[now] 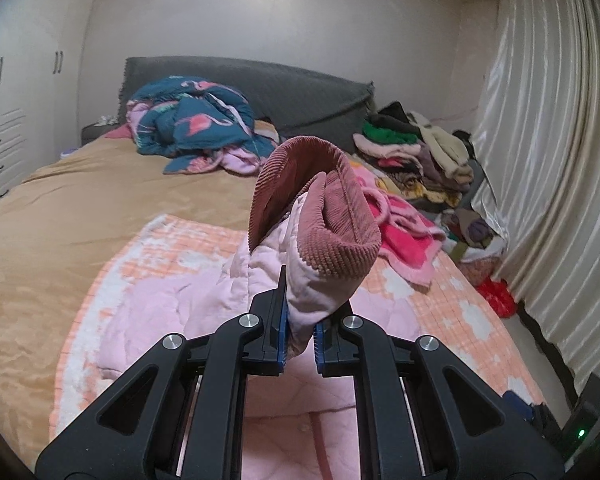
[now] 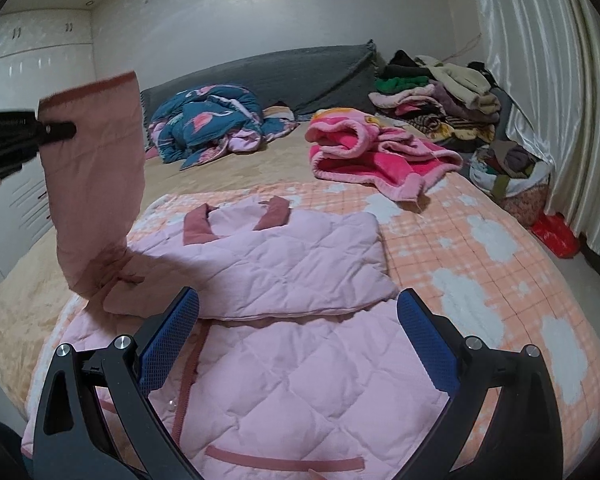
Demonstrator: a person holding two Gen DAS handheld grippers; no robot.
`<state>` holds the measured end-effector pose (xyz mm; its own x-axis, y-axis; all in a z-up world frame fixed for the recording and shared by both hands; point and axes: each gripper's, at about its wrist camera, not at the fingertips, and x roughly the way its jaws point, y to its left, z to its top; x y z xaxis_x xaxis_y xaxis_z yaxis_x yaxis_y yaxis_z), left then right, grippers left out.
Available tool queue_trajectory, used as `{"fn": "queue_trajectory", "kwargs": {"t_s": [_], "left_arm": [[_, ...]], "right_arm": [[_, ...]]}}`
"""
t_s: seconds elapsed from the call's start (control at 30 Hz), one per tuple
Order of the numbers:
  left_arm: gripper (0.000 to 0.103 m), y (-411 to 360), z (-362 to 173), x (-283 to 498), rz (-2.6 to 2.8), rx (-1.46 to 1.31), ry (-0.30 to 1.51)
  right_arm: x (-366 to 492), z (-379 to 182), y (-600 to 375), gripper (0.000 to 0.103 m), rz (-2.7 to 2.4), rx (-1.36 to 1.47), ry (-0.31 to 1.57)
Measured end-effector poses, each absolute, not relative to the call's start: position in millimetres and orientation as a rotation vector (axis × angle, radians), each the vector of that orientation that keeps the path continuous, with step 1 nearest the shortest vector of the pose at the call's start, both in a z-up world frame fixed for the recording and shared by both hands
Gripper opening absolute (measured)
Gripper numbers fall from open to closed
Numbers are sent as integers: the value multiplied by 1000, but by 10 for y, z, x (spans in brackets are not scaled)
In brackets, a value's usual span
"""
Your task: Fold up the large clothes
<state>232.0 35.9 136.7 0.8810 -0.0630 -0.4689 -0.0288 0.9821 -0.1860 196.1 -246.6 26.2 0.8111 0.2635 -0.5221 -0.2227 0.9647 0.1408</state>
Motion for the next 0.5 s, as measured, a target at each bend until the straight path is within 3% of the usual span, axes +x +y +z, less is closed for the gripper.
{"fn": "queue_trajectory", "kwargs": {"t_s": [0.5], "left_arm": [[5, -259, 682, 2684, -119, -83, 653]], "right_arm": [[2066, 114, -3068, 99, 142, 231, 558]]}}
